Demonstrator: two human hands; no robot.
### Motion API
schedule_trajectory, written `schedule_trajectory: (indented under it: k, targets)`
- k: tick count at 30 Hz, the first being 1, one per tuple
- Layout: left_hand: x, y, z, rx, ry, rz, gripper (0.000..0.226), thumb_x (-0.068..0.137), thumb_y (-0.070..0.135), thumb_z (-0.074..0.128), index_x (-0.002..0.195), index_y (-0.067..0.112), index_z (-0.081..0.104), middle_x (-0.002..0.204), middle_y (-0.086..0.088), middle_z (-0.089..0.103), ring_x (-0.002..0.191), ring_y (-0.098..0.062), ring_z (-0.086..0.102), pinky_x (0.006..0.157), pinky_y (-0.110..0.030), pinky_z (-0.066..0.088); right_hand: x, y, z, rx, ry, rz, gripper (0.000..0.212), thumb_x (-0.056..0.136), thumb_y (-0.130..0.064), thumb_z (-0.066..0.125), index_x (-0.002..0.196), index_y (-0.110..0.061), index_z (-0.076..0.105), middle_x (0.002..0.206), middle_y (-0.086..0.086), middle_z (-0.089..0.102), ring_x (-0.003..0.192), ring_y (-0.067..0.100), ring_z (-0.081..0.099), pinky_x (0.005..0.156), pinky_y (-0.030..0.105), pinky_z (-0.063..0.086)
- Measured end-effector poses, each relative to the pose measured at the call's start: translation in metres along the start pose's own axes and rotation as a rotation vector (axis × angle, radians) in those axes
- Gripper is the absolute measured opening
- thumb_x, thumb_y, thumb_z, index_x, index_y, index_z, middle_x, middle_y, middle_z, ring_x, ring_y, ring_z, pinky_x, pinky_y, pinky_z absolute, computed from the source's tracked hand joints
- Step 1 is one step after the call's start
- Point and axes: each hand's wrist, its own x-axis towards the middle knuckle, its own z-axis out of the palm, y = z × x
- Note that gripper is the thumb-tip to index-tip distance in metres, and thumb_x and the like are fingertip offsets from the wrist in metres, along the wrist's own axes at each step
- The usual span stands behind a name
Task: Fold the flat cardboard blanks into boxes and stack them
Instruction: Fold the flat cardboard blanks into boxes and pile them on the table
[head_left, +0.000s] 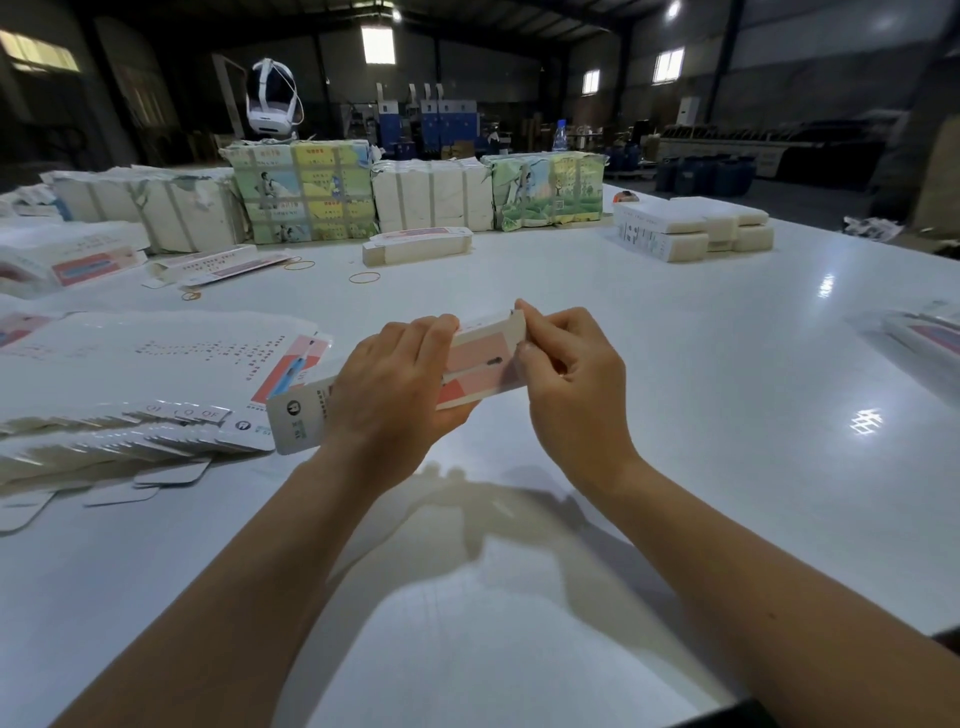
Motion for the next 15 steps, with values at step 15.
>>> schedule_trajectory:
  k: [15]
  targets:
    - [0.0004,0.0048,-0.0060,0.095,-0.051,0.005,0.064,0.062,0.027,0.086,0.112,-0.002,0.059,0.095,-0.018,0.066,0.074,-0.034,0.062,0.062,-0.040,0.053,0.0005,0.0052,0.0004,-0.360,0.036,-0.266,0.019,0.090,-0.012,0.058,0.089,-0.003,0.074,0.072,0.001,0.046,0.057,0.016,0.046,0.056,0.018,0.032]
